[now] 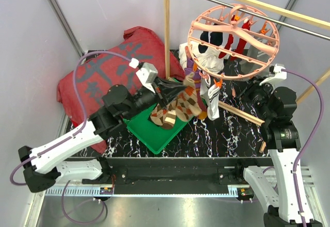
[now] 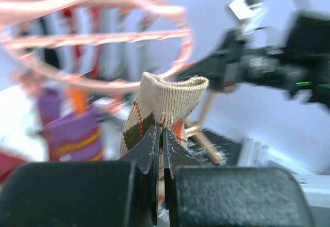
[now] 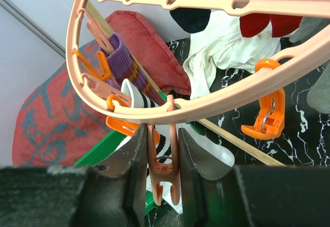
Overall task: Clip the socks to the hanger
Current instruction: Clamp the sock onto the hanger.
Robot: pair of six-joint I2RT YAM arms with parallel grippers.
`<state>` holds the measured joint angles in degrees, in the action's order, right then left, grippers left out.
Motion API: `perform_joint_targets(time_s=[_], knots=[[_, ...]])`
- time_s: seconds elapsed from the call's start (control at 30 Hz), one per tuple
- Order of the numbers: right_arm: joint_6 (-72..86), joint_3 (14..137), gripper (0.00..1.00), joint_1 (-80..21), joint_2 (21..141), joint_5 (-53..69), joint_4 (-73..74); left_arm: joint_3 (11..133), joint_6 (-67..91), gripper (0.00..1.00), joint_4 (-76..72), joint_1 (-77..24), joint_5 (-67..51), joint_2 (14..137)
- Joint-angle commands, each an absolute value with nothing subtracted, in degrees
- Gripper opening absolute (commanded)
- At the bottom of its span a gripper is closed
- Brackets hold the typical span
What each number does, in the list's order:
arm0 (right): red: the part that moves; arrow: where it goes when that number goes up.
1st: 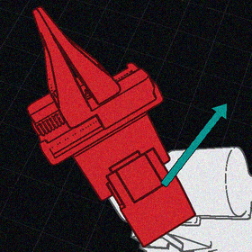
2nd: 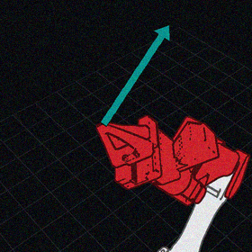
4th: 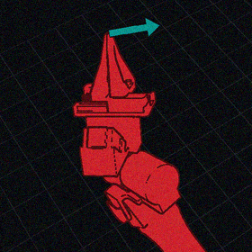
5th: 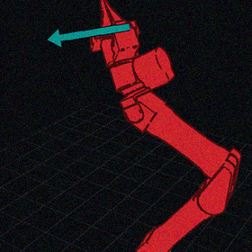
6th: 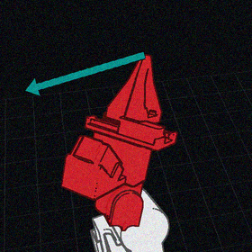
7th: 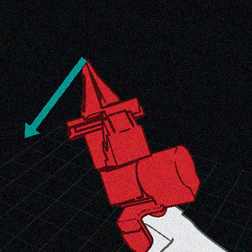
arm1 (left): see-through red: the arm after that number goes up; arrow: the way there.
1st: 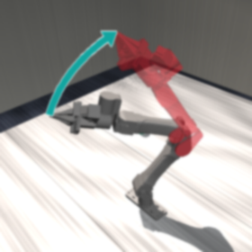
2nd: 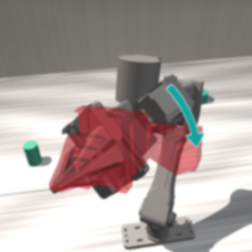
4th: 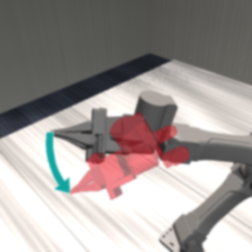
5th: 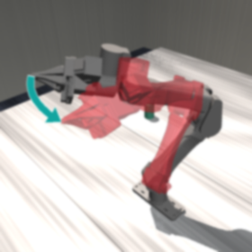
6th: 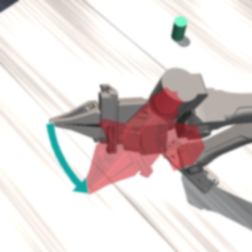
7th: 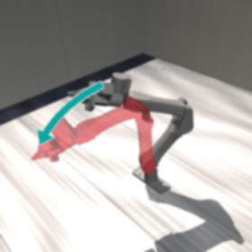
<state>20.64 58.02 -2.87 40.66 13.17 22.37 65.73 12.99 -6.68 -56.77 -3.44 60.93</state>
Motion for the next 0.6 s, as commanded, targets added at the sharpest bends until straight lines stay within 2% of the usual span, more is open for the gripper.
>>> perform_joint_targets(time_s=[0.0, 0.3, 0.57], knots=[[22.1, 61.2, 0.00, -2.8, 41.5, 12.7, 19.8, 67.9, 14.1, 0.00, -17.6, -61.2, -8.6, 66.3], [22.9, 62.7, 0.00, -2.8, 41.7, 13.3, 19.7, 69.7, 12.7, 0.00, -25.2, -66.7, -9.7, 80.7], [23.7, 63.5, 0.00, -2.7, 41.7, 13.7, 19.7, 72.9, 14.5, 0.00, -27.5, -66.7, -7.5, 89.3]])
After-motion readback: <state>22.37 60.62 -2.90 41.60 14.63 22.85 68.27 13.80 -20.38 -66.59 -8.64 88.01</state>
